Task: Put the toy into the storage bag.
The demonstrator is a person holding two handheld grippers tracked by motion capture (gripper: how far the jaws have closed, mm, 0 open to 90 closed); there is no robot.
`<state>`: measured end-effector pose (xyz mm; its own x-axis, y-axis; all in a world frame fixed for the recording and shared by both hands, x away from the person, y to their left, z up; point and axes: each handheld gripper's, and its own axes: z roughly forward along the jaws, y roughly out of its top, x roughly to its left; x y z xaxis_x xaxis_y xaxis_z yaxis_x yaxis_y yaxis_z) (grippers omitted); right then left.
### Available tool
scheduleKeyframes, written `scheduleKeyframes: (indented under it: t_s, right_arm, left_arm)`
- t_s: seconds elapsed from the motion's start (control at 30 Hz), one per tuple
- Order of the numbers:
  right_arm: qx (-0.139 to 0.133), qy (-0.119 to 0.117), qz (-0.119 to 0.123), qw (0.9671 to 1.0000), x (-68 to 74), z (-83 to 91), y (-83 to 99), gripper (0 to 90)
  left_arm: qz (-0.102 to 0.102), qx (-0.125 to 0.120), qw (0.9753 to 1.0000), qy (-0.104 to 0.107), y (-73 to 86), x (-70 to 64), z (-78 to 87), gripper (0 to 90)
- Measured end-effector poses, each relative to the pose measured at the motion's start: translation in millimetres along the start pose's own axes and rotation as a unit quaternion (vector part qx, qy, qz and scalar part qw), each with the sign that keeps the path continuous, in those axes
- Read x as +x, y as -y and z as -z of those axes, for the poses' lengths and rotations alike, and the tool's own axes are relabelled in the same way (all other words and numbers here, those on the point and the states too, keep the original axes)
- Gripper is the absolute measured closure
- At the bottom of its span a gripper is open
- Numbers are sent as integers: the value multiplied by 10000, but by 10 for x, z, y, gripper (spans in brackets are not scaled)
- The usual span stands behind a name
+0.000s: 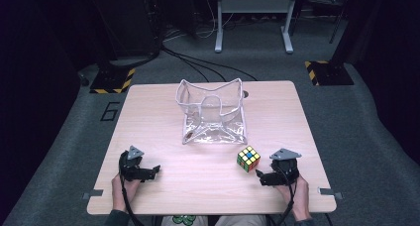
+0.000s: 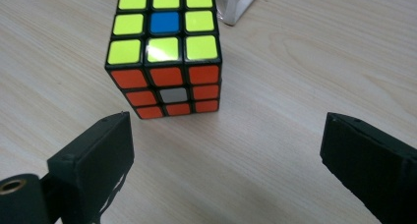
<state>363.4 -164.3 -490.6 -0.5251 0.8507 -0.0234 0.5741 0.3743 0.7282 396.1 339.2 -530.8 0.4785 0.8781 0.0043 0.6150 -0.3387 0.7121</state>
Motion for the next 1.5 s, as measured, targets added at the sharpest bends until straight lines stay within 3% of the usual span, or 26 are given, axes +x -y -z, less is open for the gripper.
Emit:
scheduleKeyframes:
  t_s: [0.3, 0.53, 1.17, 1.33, 1.5]
  right_arm:
    - [-76, -172, 182, 9997, 106, 8, -160, 48]
    - [-2, -293, 286, 9992, 170, -89, -282, 38]
    - [367, -429, 237, 9981, 212, -428, -418, 1]
    - [524, -488, 331, 9969, 209, -509, -409, 135]
    - [584, -493, 167, 9969, 189, -542, -394, 253]
  left_arm:
    - [3, -1, 10000, 0, 0, 0, 0, 3]
    - [58, -29, 10000, -16, 2, -6, -4, 3]
    - [24, 2, 10000, -7, 1, -2, 0, 3]
    - [26, -1, 10000, -14, 1, -2, 0, 3]
    - [29, 0, 10000, -8, 1, -2, 0, 3]
